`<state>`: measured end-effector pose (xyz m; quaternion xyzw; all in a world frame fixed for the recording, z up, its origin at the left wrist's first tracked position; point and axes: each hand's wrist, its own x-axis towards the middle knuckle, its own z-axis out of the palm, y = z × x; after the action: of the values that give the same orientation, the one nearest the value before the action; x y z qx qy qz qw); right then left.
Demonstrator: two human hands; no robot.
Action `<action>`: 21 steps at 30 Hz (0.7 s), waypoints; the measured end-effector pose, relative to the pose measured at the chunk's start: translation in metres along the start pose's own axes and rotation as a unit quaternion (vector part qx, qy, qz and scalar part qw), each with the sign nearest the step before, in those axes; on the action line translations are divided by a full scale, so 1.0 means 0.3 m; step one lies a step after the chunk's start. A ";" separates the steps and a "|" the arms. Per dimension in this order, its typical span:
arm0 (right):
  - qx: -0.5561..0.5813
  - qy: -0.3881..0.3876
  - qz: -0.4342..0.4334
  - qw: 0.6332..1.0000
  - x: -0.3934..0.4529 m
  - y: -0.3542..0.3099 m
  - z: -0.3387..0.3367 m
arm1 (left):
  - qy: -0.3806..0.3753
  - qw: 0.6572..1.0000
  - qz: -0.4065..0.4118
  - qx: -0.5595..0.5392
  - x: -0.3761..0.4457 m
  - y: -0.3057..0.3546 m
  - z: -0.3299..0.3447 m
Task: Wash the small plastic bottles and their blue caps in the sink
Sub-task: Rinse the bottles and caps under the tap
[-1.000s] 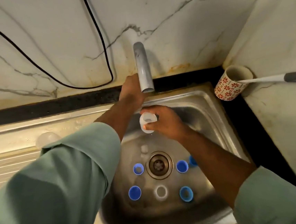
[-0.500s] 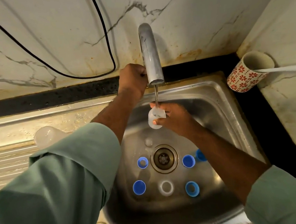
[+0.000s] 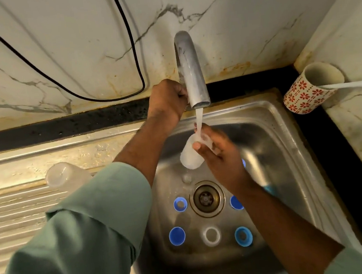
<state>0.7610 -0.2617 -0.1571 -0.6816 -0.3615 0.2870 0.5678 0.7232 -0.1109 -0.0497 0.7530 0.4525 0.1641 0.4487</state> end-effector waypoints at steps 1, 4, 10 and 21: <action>-0.009 -0.015 0.008 1.000 0.002 0.004 0.003 | -0.011 1.000 -0.017 0.012 -0.015 0.013 -0.003; -0.027 -0.002 0.041 0.999 -0.002 0.033 -0.012 | 0.032 0.998 0.003 0.049 -0.008 -0.002 -0.002; -0.038 -0.065 0.087 0.993 0.012 0.079 0.003 | 0.033 0.997 0.001 0.069 0.015 -0.035 0.014; 0.181 -0.031 0.369 0.911 0.089 0.088 0.050 | 0.036 0.991 0.001 0.126 0.047 -0.077 0.019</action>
<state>0.7686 -0.2338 -0.1852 -0.6423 -0.0434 0.5582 0.5235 0.7222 -0.0979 -0.0741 0.7978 0.4845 0.1332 0.3334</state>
